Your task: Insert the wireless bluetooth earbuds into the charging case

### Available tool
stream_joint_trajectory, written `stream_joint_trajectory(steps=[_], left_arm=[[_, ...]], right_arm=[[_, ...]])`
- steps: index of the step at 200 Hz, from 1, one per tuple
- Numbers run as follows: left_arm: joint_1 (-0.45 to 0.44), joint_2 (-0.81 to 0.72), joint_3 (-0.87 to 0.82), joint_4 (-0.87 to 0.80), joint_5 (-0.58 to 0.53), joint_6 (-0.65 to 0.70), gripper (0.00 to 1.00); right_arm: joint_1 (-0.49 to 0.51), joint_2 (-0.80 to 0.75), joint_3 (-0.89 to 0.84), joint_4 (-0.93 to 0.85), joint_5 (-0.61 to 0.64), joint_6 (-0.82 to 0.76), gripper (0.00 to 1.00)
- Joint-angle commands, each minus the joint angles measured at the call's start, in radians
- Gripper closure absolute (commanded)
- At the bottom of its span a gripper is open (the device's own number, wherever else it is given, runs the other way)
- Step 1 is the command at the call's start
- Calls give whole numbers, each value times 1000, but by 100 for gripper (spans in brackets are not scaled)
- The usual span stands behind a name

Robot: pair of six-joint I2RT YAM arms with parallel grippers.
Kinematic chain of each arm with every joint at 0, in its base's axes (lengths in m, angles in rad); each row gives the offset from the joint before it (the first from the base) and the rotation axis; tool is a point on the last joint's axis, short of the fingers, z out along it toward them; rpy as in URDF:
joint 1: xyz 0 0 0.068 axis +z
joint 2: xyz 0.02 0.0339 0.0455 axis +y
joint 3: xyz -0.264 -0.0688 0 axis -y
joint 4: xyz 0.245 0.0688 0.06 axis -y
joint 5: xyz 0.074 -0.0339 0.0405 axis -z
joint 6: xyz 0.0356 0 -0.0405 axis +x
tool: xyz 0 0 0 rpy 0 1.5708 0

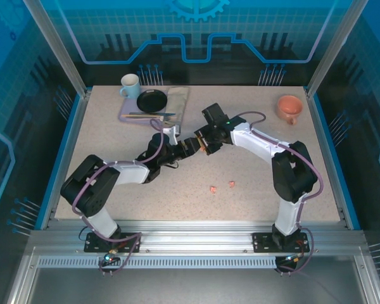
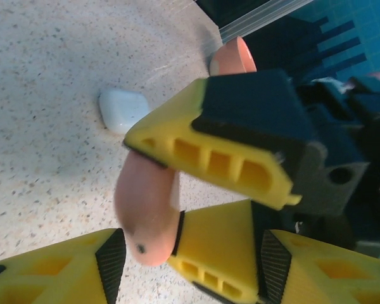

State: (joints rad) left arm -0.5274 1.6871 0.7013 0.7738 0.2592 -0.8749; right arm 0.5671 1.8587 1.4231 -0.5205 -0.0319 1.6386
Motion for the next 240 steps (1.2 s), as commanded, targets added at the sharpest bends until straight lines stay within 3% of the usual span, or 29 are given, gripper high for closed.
stream_joint_trajectory(steps=[1, 141, 240], left_arm=[[-13, 34, 32, 67, -13, -12, 42], [-18, 41, 24, 41, -43, 18, 42], [-27, 90, 62, 77, -27, -1, 51]], right_arm=[[-18, -28, -23, 10, -12, 18, 55], [-35, -82, -69, 42, -20, 7, 56], [-33, -95, -69, 60, -40, 5, 56]])
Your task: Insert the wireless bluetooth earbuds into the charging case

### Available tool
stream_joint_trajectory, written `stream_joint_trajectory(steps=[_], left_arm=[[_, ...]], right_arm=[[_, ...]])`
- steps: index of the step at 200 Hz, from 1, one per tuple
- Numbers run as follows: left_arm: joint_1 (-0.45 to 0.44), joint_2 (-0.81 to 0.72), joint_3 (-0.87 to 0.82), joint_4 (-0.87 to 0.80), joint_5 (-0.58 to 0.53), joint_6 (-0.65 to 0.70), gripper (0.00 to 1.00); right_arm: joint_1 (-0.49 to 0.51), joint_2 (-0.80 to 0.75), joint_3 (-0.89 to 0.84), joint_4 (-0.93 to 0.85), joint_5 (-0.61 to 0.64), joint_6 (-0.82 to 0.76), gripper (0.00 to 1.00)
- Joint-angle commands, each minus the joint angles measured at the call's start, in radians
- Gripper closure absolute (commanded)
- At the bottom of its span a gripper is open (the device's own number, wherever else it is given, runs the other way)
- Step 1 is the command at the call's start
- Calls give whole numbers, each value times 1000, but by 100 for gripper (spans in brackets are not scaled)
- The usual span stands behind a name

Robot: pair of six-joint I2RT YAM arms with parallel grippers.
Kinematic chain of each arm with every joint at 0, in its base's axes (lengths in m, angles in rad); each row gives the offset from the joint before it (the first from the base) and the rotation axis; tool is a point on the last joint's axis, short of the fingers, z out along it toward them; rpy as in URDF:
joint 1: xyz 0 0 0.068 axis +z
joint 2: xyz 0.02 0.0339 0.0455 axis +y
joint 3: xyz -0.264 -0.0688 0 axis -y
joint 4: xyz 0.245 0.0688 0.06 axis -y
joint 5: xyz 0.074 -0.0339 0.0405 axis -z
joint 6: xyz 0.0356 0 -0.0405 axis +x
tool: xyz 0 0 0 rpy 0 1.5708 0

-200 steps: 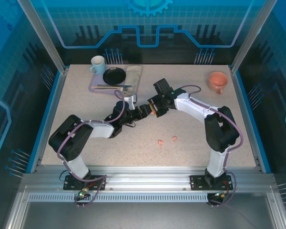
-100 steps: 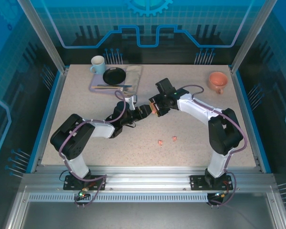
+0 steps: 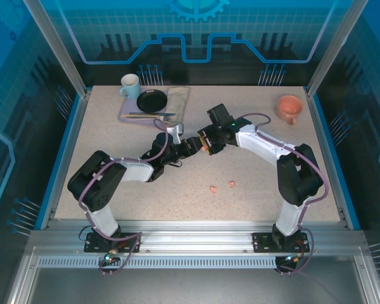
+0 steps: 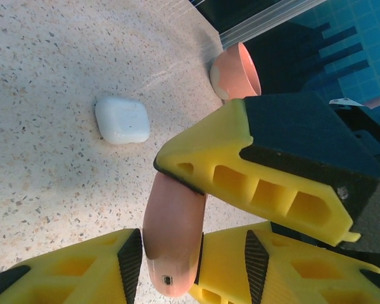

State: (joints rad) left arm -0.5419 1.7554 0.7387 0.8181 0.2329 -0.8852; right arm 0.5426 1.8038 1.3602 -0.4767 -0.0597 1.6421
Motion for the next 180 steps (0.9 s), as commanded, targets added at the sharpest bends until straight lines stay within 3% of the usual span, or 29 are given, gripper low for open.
stream_joint_trajectory(steps=[1, 130, 180], left_arm=[[-13, 22, 24, 32, -1, 10, 51], [-15, 58, 71, 28, 5, 8, 56], [-14, 61, 61, 37, 3, 2, 65]], right_arm=[[-10, -40, -6, 16, -12, 2, 56], [-11, -47, -6, 17, -15, -1, 57], [-10, -50, -11, 20, -11, 2, 57]])
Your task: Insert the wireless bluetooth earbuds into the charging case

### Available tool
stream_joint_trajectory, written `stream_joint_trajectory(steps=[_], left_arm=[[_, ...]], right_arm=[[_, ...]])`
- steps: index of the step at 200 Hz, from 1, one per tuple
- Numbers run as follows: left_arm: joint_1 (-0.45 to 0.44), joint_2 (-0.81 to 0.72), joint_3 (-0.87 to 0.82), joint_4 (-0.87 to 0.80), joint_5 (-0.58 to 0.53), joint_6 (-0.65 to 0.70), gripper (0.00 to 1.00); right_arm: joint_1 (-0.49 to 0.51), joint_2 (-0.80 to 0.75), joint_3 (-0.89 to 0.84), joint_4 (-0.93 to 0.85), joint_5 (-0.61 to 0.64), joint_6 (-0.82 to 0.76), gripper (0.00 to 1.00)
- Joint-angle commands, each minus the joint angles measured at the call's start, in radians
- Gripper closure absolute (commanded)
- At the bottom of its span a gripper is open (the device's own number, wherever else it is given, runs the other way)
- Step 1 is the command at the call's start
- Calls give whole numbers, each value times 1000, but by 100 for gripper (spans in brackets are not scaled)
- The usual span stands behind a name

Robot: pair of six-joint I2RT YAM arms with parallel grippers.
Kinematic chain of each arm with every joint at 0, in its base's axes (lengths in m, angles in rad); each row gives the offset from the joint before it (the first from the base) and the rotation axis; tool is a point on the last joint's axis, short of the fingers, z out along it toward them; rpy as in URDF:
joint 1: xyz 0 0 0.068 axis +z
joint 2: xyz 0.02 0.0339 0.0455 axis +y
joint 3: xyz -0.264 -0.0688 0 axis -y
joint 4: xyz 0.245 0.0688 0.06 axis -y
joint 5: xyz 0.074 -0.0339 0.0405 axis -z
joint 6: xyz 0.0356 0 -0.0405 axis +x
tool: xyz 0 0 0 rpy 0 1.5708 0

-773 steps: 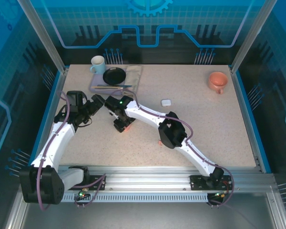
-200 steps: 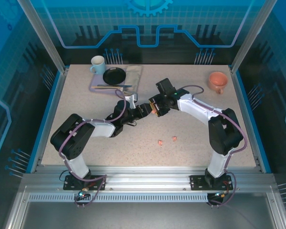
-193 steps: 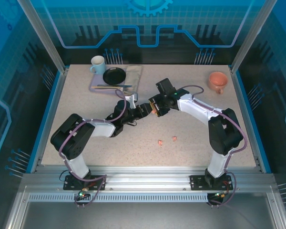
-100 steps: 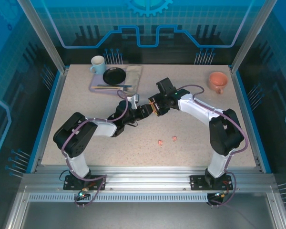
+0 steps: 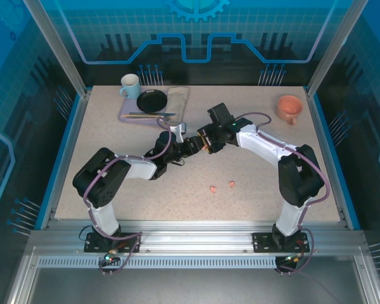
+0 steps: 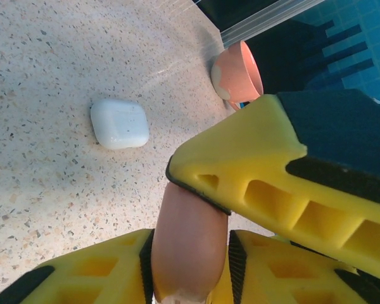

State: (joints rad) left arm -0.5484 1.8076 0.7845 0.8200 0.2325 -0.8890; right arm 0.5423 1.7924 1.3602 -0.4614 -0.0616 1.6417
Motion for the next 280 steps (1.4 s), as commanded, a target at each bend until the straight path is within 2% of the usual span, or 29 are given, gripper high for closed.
stream_joint_trajectory(steps=[1, 76, 86, 102, 126, 155, 183, 199, 214, 237, 280], left_arm=[[-8, 10, 15, 35, 3, 6, 65], [-8, 10, 28, 22, 16, 18, 86], [-8, 10, 34, 16, 23, 21, 92], [-8, -2, 35, 0, 34, 30, 100], [-7, -44, 34, -54, 42, 51, 100], [2, -102, 46, -146, 82, 85, 100], [31, -166, 82, -267, 194, 152, 100], [52, -199, 115, -362, 273, 210, 100], [69, -223, 148, -444, 336, 254, 100], [82, -251, 191, -545, 392, 308, 100], [83, -254, 232, -623, 416, 331, 100]], right_arm=[[-10, -39, -11, 5, -9, 3, 57], [-11, -51, -14, 20, -16, -3, 56], [-12, -59, -16, 39, -18, -10, 52], [-29, -73, -7, 63, -23, -43, 38], [-77, -118, 33, 35, -17, -146, 22], [-170, -213, 41, -19, -40, -329, 19], [-266, -308, -23, 19, -166, -652, 18], [-287, -350, -86, 83, -284, -862, 18], [-286, -392, -159, 148, -378, -984, 19], [-275, -433, -293, 258, -463, -1038, 20], [-214, -414, -388, 412, -487, -1041, 21]])
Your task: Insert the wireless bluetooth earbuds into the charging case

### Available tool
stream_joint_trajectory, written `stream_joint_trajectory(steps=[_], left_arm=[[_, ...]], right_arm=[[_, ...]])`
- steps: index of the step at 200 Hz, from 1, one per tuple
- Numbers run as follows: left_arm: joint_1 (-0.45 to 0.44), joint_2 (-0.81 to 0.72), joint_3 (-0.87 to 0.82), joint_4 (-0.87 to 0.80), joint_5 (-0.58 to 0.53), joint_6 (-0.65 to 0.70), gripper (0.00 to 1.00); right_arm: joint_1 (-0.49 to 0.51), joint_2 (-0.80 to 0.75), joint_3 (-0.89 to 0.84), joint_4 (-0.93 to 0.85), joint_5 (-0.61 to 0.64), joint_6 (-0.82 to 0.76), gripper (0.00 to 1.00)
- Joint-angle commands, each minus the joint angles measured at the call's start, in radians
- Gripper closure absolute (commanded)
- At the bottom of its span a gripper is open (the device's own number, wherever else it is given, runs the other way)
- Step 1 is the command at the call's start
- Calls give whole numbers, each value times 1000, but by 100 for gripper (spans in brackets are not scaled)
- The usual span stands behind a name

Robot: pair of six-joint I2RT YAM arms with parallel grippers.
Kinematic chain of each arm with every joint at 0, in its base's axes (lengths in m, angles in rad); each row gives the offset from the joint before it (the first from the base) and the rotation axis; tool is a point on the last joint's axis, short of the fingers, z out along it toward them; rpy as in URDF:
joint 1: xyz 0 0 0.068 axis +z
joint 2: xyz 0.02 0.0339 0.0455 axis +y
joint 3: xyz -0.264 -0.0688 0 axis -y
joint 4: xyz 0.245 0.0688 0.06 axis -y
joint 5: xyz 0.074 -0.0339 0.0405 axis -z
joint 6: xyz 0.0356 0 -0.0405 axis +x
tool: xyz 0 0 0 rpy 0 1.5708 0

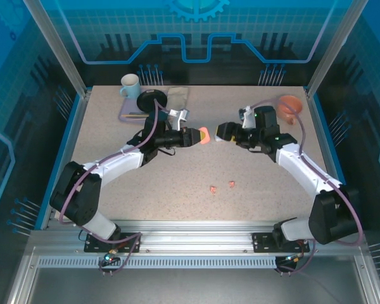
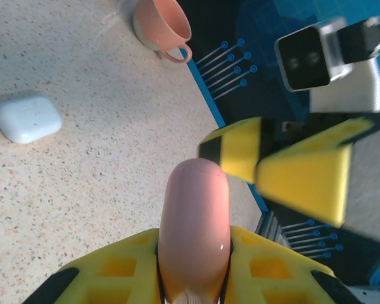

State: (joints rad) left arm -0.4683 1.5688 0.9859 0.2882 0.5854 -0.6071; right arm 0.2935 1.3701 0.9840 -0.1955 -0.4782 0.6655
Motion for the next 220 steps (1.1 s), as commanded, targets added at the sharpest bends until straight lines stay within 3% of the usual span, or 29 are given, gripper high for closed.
stream_joint_trajectory(steps=[1, 100, 220], left_arm=[[2, -15, 31, -91, 63, 49, 100], [2, -12, 52, -107, 57, 51, 100], [7, 14, 82, -74, 66, 40, 100]], right_arm=[[36, 10, -12, 148, -70, -65, 21], [52, 112, -30, 212, -93, -41, 26], [53, 94, -99, 189, -72, -63, 32]])
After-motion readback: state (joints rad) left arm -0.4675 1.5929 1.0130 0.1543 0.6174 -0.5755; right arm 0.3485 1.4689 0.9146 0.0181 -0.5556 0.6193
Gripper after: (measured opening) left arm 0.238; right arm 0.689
